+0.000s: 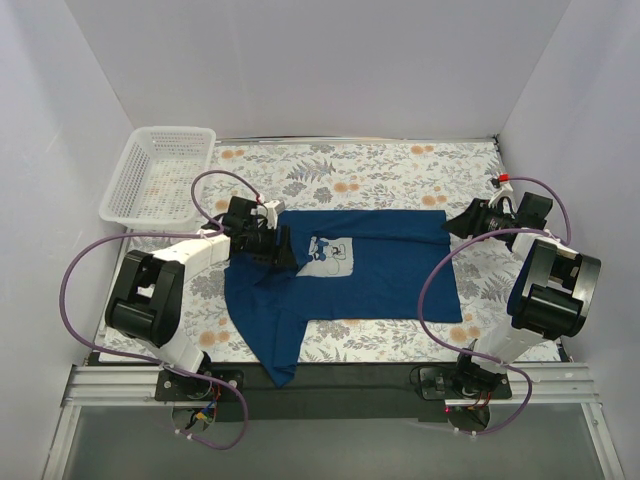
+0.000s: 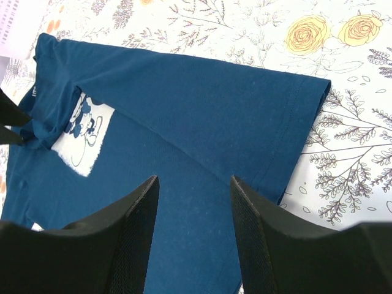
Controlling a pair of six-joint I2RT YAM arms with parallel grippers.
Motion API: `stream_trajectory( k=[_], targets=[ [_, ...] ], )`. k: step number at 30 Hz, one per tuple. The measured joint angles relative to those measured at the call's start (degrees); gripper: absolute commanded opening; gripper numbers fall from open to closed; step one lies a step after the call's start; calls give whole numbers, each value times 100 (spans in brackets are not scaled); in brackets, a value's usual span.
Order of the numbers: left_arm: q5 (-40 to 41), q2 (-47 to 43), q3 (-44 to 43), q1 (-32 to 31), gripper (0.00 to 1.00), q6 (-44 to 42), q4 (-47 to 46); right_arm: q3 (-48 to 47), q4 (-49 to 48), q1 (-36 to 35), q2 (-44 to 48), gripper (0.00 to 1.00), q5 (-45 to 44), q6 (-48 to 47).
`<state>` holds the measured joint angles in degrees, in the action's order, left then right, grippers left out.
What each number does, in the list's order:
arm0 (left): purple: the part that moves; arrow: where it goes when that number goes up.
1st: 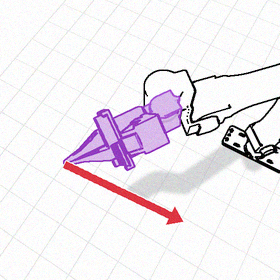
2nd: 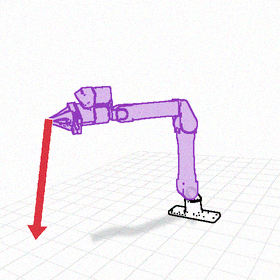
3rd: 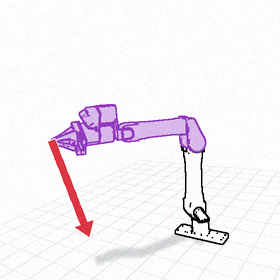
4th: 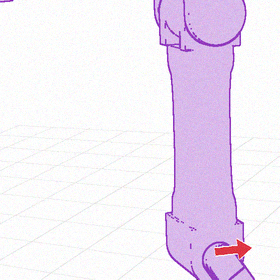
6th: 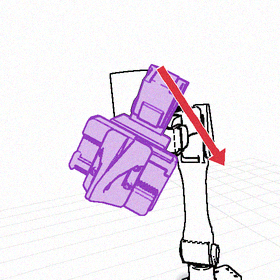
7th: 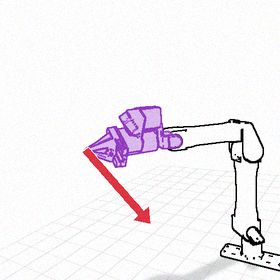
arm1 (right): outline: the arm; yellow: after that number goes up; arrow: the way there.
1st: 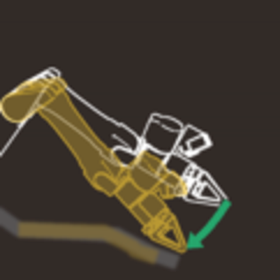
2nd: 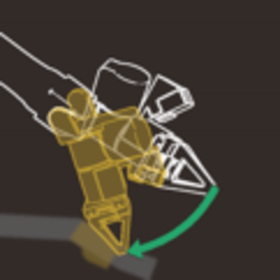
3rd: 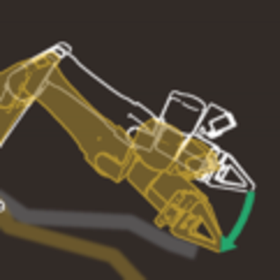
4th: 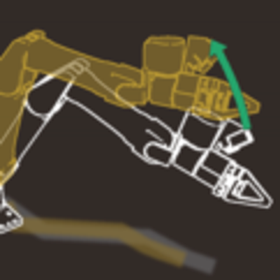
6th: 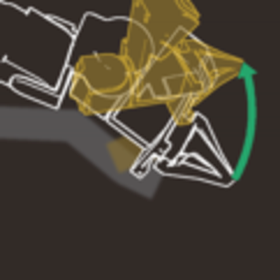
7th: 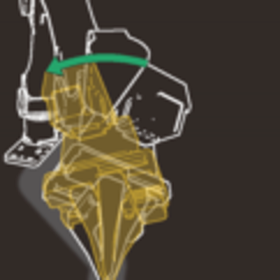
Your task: Fold and stack the t-shirts
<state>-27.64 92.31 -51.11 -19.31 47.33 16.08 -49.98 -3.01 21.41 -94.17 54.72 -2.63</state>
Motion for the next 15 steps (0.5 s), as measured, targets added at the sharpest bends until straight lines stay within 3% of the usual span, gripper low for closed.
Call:
stream_trajectory(
  k=[15],
  targets=[
    [-1137, -457, 308, -68, 57, -210, 651, 0, 0, 0, -7, 48, 35, 7]
  ],
)
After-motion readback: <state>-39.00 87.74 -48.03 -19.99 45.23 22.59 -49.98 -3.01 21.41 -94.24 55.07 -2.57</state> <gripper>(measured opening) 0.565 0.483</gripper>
